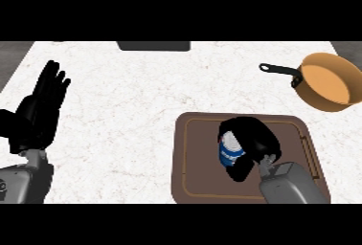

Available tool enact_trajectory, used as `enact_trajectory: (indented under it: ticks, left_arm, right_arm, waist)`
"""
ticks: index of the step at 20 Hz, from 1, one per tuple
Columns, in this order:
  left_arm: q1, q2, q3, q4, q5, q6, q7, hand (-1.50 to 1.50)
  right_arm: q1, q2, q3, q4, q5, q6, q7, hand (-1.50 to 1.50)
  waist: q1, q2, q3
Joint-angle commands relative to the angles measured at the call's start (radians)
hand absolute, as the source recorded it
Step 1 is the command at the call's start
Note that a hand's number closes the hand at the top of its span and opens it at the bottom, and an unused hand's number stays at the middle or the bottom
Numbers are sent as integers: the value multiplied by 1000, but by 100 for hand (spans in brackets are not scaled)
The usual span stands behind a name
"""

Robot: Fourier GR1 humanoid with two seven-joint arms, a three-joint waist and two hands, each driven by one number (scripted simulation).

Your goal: Pick the can from the tray and place it in the pot

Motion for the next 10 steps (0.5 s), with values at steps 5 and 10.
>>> enact_trajectory:
  ticks: [5,10]
  left_arm:
    - [30,-16,30,50,-1,-35,-73,0]
    - [16,14,56,39,18,-47,-36,0]
  right_arm:
    - [-156,131,-17,11,47,59,119,150]
    - [-208,180,-71,-74,85,-69,174,150]
  waist:
    - [-8,2,4]
    - [-10,2,3]
